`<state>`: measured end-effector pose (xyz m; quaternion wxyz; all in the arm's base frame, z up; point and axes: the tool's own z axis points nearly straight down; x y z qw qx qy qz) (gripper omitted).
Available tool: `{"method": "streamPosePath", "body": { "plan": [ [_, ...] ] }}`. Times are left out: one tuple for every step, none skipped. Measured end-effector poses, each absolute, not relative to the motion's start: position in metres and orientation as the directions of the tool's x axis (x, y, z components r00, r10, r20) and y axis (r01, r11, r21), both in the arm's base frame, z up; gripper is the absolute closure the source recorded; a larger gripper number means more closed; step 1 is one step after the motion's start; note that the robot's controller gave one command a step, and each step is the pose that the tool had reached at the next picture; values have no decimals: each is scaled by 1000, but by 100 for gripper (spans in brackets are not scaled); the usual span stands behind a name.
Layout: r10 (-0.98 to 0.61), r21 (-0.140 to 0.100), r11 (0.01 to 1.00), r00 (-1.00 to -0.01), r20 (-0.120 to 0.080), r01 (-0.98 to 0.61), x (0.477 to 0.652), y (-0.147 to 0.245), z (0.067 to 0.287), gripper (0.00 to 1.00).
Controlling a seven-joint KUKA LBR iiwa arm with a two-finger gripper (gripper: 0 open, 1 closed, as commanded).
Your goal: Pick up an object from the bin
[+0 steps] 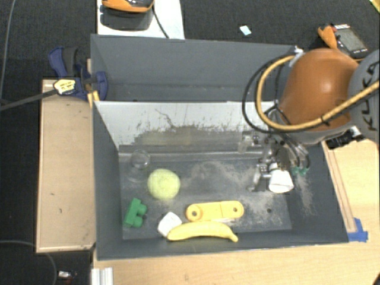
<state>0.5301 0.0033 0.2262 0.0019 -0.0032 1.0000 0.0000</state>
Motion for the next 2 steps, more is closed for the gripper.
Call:
{"method": "streamPosePath", "body": {
  "plan": [
    [-81, 2, 997, -997, -3, -81, 534, -3, 222, 0],
    [-127, 0, 992, -992, -4, -127, 514, -9, 238, 0]
  ]
}}
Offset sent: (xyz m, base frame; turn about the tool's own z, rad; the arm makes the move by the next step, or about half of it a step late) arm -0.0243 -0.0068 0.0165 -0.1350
